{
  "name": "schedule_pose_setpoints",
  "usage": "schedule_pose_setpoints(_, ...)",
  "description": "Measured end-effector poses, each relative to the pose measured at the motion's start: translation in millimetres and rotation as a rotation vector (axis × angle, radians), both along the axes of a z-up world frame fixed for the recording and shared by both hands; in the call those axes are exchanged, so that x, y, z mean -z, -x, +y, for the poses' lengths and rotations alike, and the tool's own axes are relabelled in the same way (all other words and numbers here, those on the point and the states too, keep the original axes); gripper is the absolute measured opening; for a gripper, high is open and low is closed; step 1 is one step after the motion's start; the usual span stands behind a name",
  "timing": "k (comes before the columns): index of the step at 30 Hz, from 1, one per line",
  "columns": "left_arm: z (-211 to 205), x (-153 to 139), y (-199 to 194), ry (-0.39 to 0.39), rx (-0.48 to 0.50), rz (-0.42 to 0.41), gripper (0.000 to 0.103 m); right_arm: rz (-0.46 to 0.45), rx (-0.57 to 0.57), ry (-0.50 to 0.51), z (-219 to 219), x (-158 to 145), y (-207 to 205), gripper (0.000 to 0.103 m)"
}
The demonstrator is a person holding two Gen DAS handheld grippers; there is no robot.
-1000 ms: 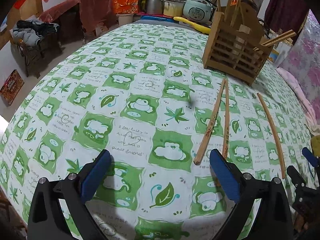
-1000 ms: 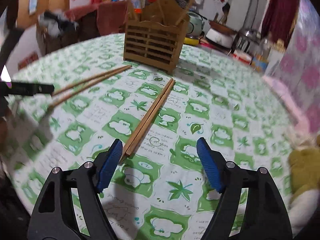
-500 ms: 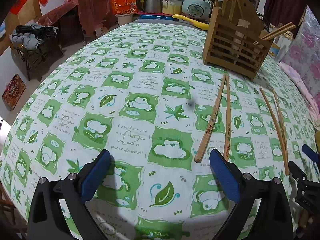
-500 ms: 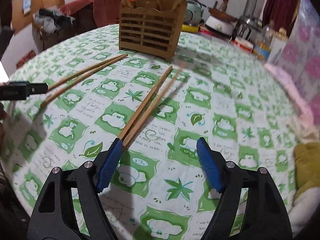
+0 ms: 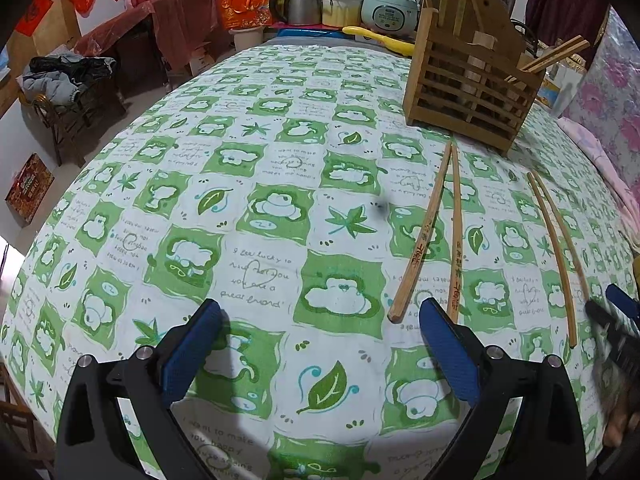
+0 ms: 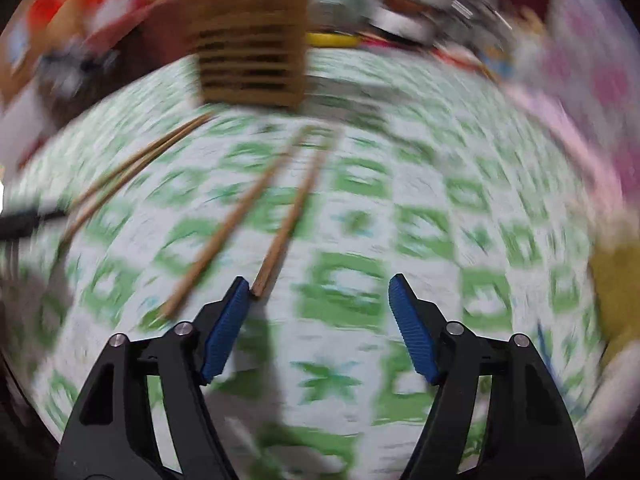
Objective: Organize utensils
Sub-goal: 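Move both open tools back down to the loose chopsticks, then close the left tool on a chopstick while the right tool grasps another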
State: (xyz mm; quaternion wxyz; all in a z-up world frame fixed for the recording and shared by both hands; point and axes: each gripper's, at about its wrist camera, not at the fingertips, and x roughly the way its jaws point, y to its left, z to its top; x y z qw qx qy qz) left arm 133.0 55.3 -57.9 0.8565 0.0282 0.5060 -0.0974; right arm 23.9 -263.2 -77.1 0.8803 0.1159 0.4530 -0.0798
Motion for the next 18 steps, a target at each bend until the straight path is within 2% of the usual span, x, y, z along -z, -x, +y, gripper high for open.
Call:
schedule_pose_setpoints(1, 0, 0, 0, -0.001, 0.0, 0.0, 0.097, -0.012, 0.013, -0.044, -7, 1, 3, 0.06)
schedule_pose_setpoints(2, 0, 0, 0, -0.001, 0.0, 0.0, 0.097, -0.024, 0.012, -0.062, -8, 1, 4, 0.06)
schedule_pose_setpoints(8, 1, -1, 2, 0.022, 0.011, -0.005, 0.097, -0.023, -0.143, 0.072, 29, -4, -1, 0.059)
schedule_pose_setpoints(11, 4, -4, 4, 0.074, 0.026, -0.012, 0.097, -0.014, -0.138, 0.056, 27, -3, -2, 0.06)
schedule_pose_setpoints(14, 4, -6, 5, 0.091, 0.041, -0.017, 0.086, -0.009, -0.123, 0.022, 20, -2, -3, 0.06)
schedule_pose_setpoints(17, -5, -7, 6, 0.053, 0.061, -0.025, 0.067, -0.01, -0.129, 0.033, 22, -1, -3, 0.06)
schedule_pose_setpoints(18, -9, -7, 7, 0.033, 0.072, -0.026, 0.058, -0.008, -0.134, 0.038, 23, -1, -3, 0.06)
